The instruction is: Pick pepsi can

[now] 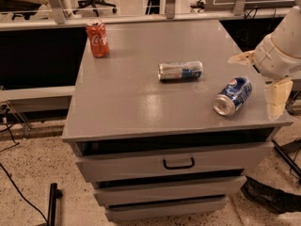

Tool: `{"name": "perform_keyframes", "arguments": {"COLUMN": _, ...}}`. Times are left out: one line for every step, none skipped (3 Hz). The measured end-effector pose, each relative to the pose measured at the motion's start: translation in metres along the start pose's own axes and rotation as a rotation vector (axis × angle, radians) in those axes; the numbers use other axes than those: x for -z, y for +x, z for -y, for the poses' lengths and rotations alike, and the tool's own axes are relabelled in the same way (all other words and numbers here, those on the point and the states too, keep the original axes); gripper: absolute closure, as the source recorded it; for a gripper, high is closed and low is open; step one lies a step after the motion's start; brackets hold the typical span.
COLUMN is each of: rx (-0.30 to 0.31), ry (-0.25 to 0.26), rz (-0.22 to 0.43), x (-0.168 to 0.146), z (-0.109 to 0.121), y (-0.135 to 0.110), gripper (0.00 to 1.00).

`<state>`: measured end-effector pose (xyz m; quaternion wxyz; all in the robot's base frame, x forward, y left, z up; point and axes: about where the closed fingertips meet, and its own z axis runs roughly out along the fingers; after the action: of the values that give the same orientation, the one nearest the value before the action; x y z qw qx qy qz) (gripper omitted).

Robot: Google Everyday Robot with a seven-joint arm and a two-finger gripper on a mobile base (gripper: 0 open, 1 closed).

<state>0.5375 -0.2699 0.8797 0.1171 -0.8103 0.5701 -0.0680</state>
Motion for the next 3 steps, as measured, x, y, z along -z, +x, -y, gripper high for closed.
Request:
{"name": "perform_keyframes", "arguments": {"rx": 0.139, "ry": -0.019, "rz": 0.020, "x": -0.019, "z": 0.004, "y": -0.004, "gripper": 0.00}}
{"name": "perform_keyframes", "arguments": {"rx": 0.223, "ry": -0.028, "rz": 0.047, "x": -0.030, "z": 0.006, "y": -0.009, "gripper": 0.13}}
{"name": "perform_keyframes", "arguments": {"rx": 0.273, "ry": -0.030, "rz": 0.084, "x": -0.036, "z": 0.006, "y": -0.015, "gripper": 0.37}}
